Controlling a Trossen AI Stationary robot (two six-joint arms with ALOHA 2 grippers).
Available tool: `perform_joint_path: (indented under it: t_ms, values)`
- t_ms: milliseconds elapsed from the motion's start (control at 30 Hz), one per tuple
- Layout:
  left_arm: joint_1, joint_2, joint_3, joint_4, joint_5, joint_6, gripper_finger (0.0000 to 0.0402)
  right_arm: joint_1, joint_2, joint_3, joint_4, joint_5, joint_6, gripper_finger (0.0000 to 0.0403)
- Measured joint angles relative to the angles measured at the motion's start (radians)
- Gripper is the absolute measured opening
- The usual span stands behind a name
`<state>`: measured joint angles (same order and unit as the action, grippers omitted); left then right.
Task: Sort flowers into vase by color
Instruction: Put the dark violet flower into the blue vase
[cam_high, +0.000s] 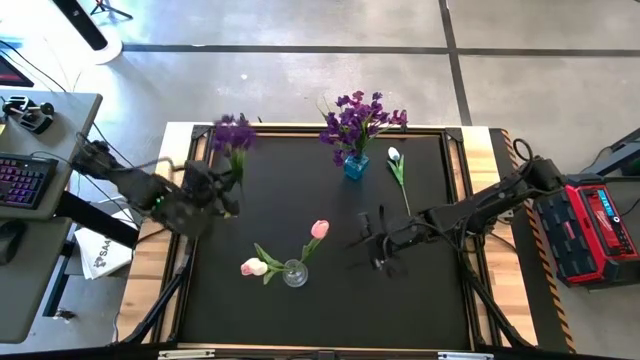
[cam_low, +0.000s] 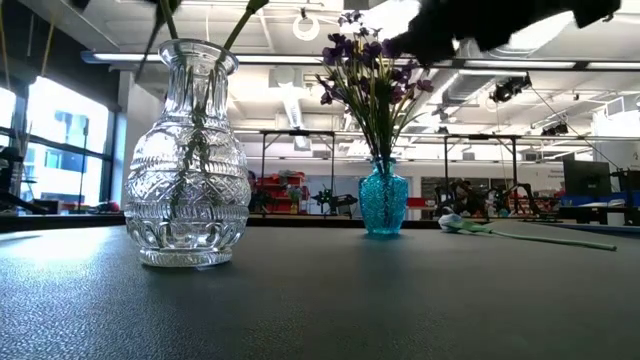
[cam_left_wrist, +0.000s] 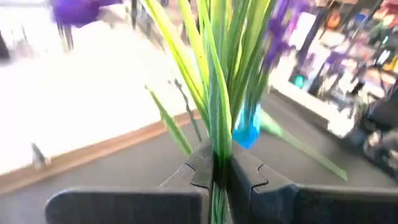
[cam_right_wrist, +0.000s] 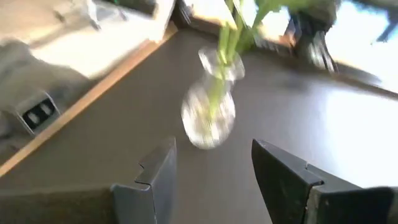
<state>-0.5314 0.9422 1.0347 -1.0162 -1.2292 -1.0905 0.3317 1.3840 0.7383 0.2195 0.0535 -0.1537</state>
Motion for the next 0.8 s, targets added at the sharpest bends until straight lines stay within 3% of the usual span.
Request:
perform_joint_path:
  t_ms: [67,133,233,300,433,800]
  values:
    - [0.041,-0.005,0.029,0.17,-0.002,0.261,0.001,-0.009,0.017,0.0,0.084,-0.046,-0.034,0.0181]
    - [0.083,0.0,0.033,0.388,0.07,0.538,0.001,-0.019,0.031,0.0,0.144,-0.076,-0.054,0.0181]
    - [0.14,0.038,0.029,0.684,0.291,0.872,0.001,-0.031,0.038,0.0,0.148,-0.093,-0.027,0.0181]
    - [0.17,0.081,0.029,0.825,0.445,1.007,0.001,-0.03,0.033,0.0,0.131,-0.076,0.003,0.0181]
    - [0.223,0.174,0.028,0.985,0.6,1.124,0.001,-0.004,0.002,0.0,0.026,-0.015,0.042,0.0181]
    - [0.312,0.411,0.028,1.209,0.787,1.201,0.001,0.029,-0.077,-0.001,-0.234,0.316,0.146,0.0181]
